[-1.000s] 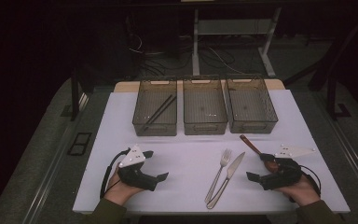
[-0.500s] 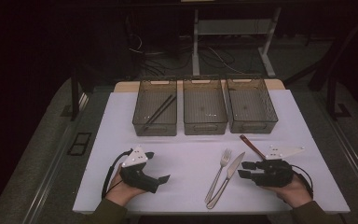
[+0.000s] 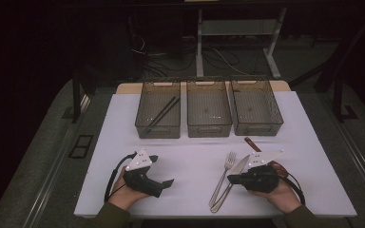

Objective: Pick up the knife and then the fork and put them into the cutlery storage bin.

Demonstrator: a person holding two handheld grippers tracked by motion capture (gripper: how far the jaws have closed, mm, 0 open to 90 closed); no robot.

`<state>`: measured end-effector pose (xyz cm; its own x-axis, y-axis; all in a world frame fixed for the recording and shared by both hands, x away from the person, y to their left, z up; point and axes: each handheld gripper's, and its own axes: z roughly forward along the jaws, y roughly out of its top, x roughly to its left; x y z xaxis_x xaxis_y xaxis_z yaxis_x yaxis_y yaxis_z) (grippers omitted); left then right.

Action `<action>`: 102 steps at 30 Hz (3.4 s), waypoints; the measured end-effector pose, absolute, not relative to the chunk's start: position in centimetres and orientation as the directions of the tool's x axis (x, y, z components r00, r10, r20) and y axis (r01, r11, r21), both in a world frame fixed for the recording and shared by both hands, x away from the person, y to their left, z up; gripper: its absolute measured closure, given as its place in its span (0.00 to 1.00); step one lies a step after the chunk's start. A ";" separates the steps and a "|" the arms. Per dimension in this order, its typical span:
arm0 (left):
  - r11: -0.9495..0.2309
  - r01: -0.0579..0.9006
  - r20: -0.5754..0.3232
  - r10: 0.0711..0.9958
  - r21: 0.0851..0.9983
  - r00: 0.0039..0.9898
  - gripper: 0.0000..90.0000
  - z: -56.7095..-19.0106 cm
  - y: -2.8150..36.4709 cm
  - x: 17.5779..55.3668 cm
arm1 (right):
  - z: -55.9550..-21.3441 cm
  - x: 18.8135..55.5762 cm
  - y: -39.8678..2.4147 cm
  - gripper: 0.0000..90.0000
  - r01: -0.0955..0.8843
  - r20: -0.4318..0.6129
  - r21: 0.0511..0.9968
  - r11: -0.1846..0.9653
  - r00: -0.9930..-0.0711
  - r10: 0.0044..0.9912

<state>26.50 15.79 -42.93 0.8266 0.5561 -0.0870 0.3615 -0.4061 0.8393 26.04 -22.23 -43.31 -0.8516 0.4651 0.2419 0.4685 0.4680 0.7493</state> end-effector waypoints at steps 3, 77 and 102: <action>-0.406 0.364 -0.090 0.555 0.838 0.827 0.00 -42.9 15.8 26.5 | -43.6 26.0 -21.4 1.00 0.463 0.242 0.739 0.490 -0.861 0.448; -0.420 0.355 -0.084 0.541 0.835 0.837 0.00 -42.9 15.6 26.4 | -43.4 27.5 -35.3 0.47 0.653 0.142 0.665 0.361 -0.586 0.798; -0.419 0.356 -0.084 0.543 0.836 0.836 0.00 -42.9 15.6 26.4 | -44.3 27.2 -34.3 0.89 0.645 0.075 0.616 0.452 -0.619 0.782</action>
<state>26.36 15.58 -42.94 0.8356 0.5430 -0.0836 0.3557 -0.4187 0.8356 27.25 -34.25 -44.29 -0.6191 0.7817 0.0752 0.6454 0.4519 0.6159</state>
